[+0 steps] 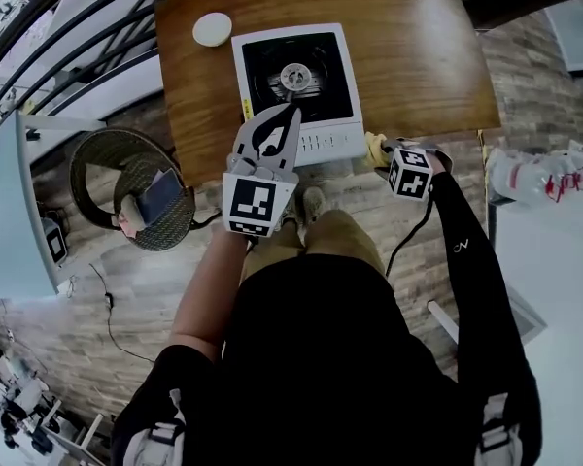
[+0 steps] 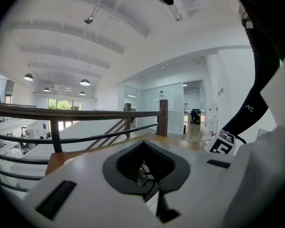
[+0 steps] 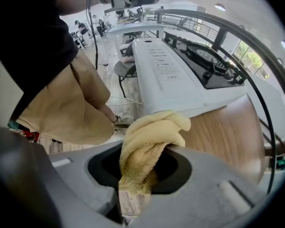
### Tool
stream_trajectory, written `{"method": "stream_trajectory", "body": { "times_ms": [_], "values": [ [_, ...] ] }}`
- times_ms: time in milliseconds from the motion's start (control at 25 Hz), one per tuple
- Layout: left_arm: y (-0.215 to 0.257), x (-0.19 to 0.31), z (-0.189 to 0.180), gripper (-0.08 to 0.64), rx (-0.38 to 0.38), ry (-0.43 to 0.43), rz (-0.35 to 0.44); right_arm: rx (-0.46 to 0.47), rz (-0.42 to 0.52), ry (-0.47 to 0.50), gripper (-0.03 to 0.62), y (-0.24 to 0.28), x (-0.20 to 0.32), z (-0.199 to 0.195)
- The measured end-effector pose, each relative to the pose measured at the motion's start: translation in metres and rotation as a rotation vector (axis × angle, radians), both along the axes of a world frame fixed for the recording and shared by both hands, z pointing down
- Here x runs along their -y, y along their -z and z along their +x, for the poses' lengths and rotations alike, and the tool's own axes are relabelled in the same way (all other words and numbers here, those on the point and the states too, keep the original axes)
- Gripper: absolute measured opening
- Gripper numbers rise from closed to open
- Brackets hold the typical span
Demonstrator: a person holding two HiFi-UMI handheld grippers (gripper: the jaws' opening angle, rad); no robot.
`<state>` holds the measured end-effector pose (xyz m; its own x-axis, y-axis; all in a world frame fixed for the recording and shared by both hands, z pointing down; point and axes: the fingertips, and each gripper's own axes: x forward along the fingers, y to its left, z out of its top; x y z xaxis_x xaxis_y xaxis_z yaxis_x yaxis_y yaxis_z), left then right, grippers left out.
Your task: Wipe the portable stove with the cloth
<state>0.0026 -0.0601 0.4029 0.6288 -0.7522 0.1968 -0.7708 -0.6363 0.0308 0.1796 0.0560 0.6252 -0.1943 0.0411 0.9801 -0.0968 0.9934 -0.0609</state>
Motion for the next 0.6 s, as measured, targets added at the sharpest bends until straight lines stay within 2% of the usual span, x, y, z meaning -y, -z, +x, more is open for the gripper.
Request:
{"method": "stream_trajectory", "body": {
  "times_ms": [160,360,600],
  "values": [
    [0.001,-0.003,0.008,0.008,0.007,0.016,0.001,0.044,-0.007,-0.042,0.120,-0.010,-0.006,-0.002],
    [-0.003,-0.015,0.006,0.008,0.035,0.079,-0.013,0.126,-0.019,-0.061,0.120,-0.006,-0.015,-0.016],
    [-0.007,-0.042,0.005,0.008,0.078,0.143,-0.026,0.256,-0.043,-0.035,0.120,0.003,-0.031,-0.040]
  ]
}}
